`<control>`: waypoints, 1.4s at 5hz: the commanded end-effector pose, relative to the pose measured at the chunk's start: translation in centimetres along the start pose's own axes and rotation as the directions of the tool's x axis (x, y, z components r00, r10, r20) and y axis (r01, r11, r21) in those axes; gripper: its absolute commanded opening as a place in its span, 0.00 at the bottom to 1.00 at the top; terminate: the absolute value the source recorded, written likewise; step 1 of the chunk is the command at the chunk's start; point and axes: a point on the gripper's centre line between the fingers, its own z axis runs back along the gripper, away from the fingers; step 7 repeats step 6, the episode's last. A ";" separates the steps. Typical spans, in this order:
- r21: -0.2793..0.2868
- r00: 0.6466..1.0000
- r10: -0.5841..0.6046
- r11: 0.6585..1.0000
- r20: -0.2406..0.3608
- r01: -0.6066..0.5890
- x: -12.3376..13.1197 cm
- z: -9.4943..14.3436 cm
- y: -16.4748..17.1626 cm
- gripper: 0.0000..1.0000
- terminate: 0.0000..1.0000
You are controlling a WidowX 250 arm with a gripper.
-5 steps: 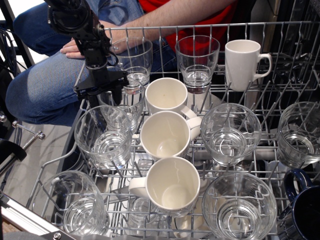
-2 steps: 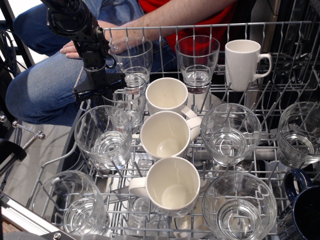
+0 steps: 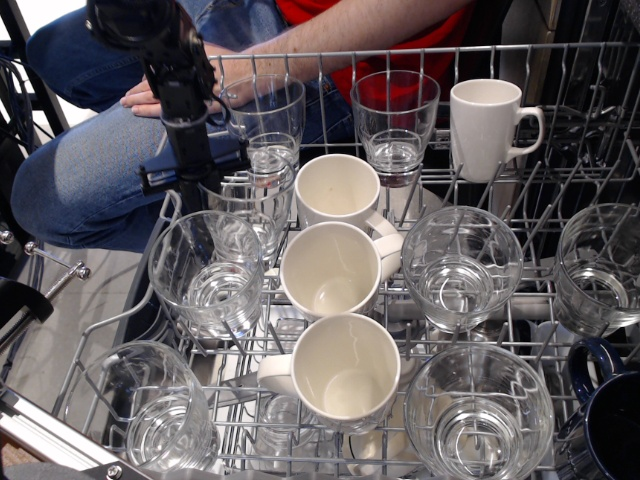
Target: Pick up glass cup
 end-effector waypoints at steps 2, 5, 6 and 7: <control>-0.124 0.963 -0.043 0.989 0.266 0.079 2.0 11.0 -1.0 0.00 0.00; -0.072 0.966 -0.077 0.993 0.247 0.097 3.6 14.6 0.3 0.00 0.00; -0.055 0.961 -0.117 0.989 0.251 0.135 3.4 14.8 0.9 0.00 1.00; -0.055 0.961 -0.117 0.989 0.251 0.135 3.4 14.8 0.9 0.00 1.00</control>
